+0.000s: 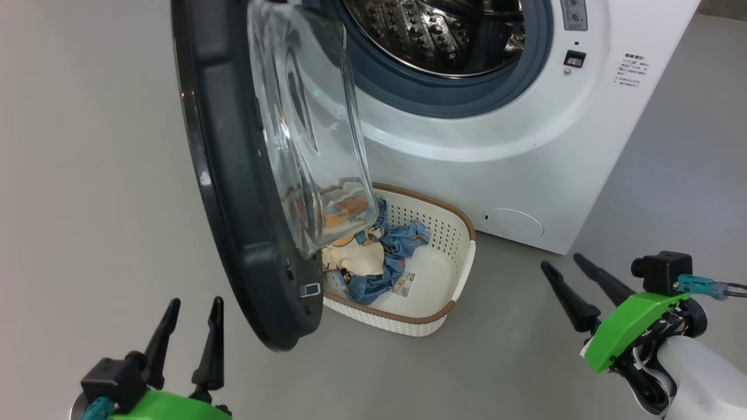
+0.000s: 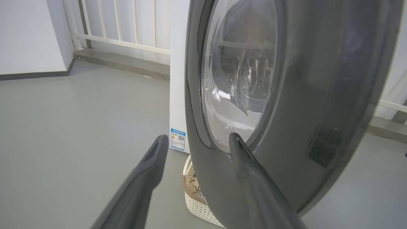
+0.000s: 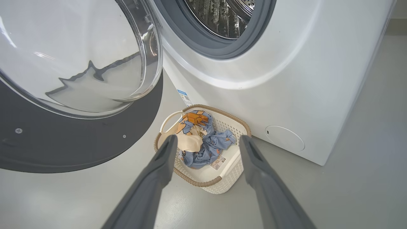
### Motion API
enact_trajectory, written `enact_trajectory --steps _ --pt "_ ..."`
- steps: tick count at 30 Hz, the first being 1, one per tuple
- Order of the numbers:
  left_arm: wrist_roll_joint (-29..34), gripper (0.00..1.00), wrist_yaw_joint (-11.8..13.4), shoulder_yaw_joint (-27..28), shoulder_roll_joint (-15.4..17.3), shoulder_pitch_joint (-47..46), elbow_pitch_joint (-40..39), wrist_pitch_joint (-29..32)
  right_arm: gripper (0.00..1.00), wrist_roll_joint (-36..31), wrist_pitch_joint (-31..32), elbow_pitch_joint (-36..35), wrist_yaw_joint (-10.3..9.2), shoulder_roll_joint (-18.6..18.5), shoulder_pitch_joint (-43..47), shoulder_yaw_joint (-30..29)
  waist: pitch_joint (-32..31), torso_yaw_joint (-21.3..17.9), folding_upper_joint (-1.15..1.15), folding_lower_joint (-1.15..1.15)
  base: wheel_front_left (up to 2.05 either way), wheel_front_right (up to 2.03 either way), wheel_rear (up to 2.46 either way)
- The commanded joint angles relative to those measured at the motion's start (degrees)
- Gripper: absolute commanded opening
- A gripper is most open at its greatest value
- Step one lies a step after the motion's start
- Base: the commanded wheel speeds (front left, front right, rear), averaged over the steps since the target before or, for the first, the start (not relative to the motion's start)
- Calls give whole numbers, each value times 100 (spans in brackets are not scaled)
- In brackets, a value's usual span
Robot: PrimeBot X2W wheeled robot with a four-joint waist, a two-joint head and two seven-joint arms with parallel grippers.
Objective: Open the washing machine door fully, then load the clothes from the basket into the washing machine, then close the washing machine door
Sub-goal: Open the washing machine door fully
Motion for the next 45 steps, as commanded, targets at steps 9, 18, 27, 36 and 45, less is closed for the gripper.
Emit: enact_trajectory --steps 9,18,27,36,45 --pt "35 100 -18 193 139 1 -114 -47 100 -1990 -73 -777 9 624 913 -1989 -51 17 0 0 0 0 0" --pt "42 100 -18 164 140 3 -105 -47 100 -3448 -74 -1536 9 1186 1628 -3182 -88 56 0 0 0 0 0" --pt "23 100 -18 179 147 7 -108 -47 100 -3815 -74 -1645 9 1481 1931 -3580 -98 57 0 0 0 0 0" --pt "-147 0 -18 594 10 -225 -706 -47 100 -3874 -74 -1688 9 1534 1946 -3644 -158 93 0 0 0 0 0" --pt "-535 0 -18 550 -194 -496 -2602 -47 100 -3907 -74 -1763 9 1505 1962 -3660 -163 103 0 0 0 0 0"
